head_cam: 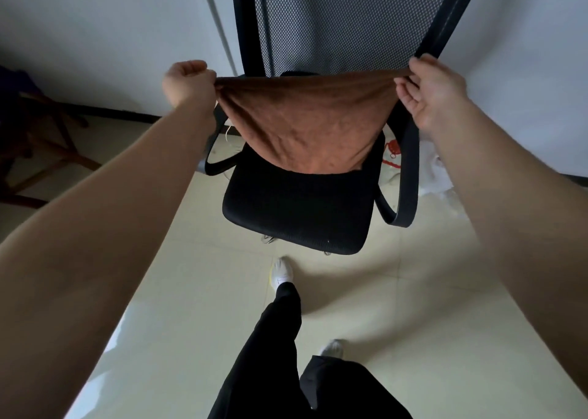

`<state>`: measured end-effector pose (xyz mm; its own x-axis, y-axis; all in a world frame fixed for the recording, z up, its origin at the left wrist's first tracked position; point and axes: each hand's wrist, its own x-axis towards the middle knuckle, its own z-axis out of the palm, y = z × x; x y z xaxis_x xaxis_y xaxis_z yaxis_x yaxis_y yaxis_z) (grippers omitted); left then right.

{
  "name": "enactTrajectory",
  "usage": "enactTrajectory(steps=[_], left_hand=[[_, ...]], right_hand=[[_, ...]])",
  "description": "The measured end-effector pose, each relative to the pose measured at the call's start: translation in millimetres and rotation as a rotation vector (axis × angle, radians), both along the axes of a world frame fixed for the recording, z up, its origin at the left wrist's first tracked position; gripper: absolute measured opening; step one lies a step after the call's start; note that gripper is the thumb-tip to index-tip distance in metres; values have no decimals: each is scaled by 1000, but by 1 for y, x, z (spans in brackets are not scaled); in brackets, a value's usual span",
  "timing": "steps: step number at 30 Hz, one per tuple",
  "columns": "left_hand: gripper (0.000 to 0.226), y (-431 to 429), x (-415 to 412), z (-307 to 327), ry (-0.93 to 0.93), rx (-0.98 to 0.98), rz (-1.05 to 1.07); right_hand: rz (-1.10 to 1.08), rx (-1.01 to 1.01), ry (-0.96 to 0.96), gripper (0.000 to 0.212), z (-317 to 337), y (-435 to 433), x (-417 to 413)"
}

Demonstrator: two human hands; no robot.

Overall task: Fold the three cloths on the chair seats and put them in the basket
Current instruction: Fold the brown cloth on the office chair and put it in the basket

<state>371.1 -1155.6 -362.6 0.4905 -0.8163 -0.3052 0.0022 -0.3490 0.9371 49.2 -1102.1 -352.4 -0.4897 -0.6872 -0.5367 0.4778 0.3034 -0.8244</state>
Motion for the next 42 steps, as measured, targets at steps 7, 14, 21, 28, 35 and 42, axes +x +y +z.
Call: enactTrajectory(steps=[7, 14, 21, 28, 35, 42], left_hand=[[24, 4, -2, 28, -127, -109, 32], [22, 94, -1, -48, -357, -1, -21], [42, 198, 16, -209, -538, 411, -404], [43, 254, 36, -267, -476, 651, -435], [24, 179, 46, -257, -136, 654, -135], [35, 61, 40, -261, -102, 462, -158]], right_hand=[[-20, -72, 0, 13, 27, 12, -5], [55, 145, 79, 14, -47, 86, 3], [261, 461, 174, 18, -220, 179, 26], [211, 722, 89, 18, -284, 235, 37], [185, 616, 88, 14, -255, 161, 30], [116, 446, 78, 21, -257, 43, 33]])
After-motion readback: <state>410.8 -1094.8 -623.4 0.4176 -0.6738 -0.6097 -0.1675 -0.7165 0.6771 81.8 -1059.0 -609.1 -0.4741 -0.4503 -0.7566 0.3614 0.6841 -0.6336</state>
